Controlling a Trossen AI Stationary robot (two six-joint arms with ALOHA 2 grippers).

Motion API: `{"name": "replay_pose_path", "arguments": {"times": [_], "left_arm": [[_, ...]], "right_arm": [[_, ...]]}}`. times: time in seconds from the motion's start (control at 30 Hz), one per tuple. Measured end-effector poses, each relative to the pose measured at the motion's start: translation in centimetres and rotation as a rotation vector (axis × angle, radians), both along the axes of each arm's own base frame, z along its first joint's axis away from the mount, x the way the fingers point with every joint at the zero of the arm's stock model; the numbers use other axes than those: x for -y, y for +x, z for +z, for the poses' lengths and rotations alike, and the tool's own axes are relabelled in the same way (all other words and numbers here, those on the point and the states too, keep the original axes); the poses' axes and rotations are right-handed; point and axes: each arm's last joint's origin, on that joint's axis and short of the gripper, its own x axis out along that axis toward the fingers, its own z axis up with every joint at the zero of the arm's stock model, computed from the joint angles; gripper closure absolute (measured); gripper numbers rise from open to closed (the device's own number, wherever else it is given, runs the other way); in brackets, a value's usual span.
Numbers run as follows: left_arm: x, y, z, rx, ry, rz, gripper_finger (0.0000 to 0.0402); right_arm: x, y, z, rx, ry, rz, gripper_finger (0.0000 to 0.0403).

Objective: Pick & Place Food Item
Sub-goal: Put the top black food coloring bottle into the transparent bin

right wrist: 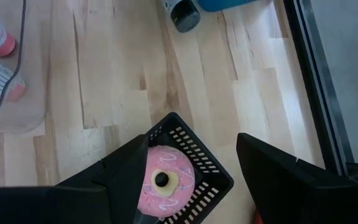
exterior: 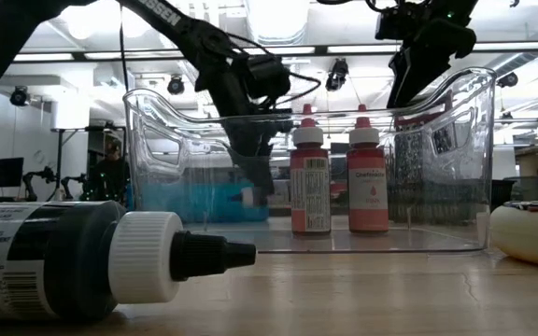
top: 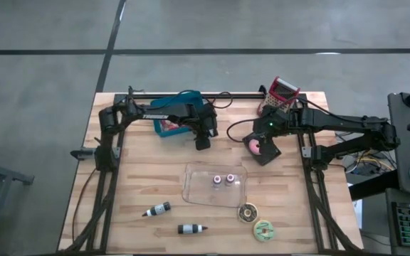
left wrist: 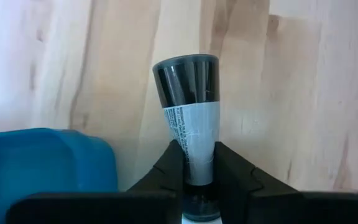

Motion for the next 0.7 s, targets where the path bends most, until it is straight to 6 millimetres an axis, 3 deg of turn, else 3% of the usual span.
{"name": "replay_pose_path", "arguments": {"times": [0.33,0.53,0.7], "left_arm": [[2.0,-0.5,3.3,0.065,0.057,-0.048,0.0347],[4.3,-0.2,4.2,0.077,0.081,-0.098,0.0348],[6.4,0.2,4.6,0.079,0.165,-0.138,0.0348]], "right_arm": [[-0.5,1.8,-0.7,0.245,0.141,0.213,0.0161],[-1.0,2.7,-3.2,0.265,0.146,0.286,0.0161],[-1.7,4.2,-4.8,0.395,0.144,0.302,0.0161]]}}
